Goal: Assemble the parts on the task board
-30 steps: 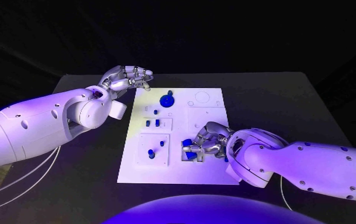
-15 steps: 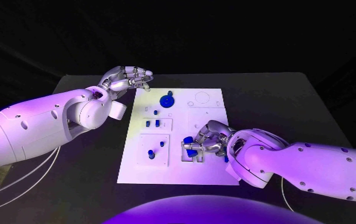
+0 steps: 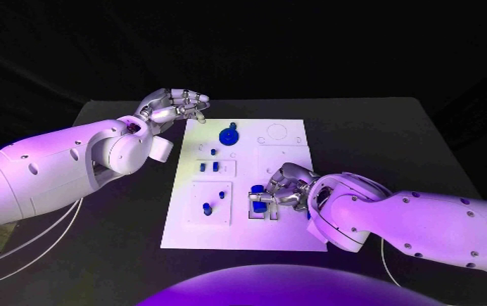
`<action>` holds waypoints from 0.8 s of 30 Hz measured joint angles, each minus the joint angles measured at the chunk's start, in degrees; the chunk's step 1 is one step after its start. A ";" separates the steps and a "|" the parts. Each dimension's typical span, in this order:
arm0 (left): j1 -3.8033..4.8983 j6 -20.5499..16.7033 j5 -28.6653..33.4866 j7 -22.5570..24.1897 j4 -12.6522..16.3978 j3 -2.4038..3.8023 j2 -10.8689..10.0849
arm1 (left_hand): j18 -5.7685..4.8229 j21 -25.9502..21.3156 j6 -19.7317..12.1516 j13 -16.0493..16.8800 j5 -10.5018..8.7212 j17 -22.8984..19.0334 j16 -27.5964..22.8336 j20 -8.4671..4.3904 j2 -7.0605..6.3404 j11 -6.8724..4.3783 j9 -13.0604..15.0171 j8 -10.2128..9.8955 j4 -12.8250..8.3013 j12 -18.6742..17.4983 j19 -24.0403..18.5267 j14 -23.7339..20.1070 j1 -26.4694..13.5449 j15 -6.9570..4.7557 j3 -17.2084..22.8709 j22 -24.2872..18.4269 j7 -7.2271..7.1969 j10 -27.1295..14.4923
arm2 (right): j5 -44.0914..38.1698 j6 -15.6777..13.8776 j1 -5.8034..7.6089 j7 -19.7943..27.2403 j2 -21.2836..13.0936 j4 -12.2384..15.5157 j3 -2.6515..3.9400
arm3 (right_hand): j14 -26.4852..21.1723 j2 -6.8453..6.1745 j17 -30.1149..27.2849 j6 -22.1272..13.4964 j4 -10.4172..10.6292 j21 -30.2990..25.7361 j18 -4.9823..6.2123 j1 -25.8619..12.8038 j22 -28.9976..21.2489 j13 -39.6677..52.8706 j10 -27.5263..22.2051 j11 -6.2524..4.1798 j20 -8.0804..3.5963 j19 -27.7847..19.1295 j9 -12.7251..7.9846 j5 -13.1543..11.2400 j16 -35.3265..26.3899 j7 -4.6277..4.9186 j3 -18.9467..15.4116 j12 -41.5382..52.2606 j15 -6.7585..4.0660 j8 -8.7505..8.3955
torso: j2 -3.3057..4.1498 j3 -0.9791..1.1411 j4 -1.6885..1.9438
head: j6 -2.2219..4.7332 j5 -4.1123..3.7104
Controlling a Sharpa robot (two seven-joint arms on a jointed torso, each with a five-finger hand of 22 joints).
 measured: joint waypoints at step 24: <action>0.01 0.00 -0.15 -0.23 0.12 0.00 -0.20 | 0.00 0.00 0.00 -0.05 0.00 0.01 0.00 0.00 0.00 0.00 0.01 0.00 0.00 0.00 0.00 0.00 0.00 0.00 0.00 0.01 0.00 0.00 | -0.70 2.14 -0.07 -0.02 0.31 -0.57 -0.03 | -0.01 -1.60 -0.01 2.47 -0.01 -0.78 0.00 -2.35 -0.01 0.00 0.02 -0.01 0.00 0.00 -0.26 0.00 0.00 -2.26 -1.26 -0.26 -0.01 -0.16 | -0.03 -0.02 0.00 | -0.32 0.11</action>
